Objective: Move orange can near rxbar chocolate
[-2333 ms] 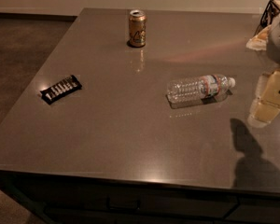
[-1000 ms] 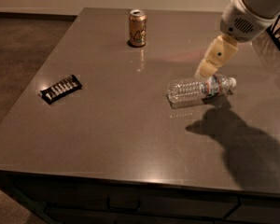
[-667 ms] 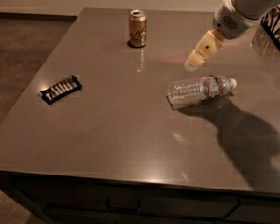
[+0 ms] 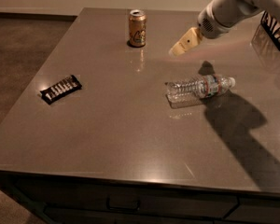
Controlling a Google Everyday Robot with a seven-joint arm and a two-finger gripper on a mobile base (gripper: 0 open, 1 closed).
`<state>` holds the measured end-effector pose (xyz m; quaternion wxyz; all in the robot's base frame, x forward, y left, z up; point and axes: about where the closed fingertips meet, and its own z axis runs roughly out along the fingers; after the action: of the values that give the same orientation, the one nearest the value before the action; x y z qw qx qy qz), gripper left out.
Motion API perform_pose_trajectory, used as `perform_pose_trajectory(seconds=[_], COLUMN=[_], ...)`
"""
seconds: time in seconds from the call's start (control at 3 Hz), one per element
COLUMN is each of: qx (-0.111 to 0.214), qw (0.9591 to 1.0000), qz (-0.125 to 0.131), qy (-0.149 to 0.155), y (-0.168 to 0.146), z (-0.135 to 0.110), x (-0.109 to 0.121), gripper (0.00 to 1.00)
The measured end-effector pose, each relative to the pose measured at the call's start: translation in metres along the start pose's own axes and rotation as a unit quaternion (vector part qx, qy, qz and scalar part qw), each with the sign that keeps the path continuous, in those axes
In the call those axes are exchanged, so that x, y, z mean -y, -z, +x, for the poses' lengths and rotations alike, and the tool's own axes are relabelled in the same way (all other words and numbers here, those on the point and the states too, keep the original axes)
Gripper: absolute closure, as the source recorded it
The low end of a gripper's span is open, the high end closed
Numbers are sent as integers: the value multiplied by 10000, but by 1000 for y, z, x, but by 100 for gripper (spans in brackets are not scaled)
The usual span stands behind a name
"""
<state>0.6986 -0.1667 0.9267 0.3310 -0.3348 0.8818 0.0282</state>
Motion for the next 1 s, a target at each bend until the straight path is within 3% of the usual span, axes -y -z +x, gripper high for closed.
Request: perform_pose_trajectory(seconds=[0.33,0.67,1.0], qx=[335,605,686], qw=[9992,9980,9975], qz=[163,141,160], qy=[-126,-135,-82], y=[-32,-60,-85], z=[-32,-68,-100], x=[13,13,11], gripper=[0,0,0])
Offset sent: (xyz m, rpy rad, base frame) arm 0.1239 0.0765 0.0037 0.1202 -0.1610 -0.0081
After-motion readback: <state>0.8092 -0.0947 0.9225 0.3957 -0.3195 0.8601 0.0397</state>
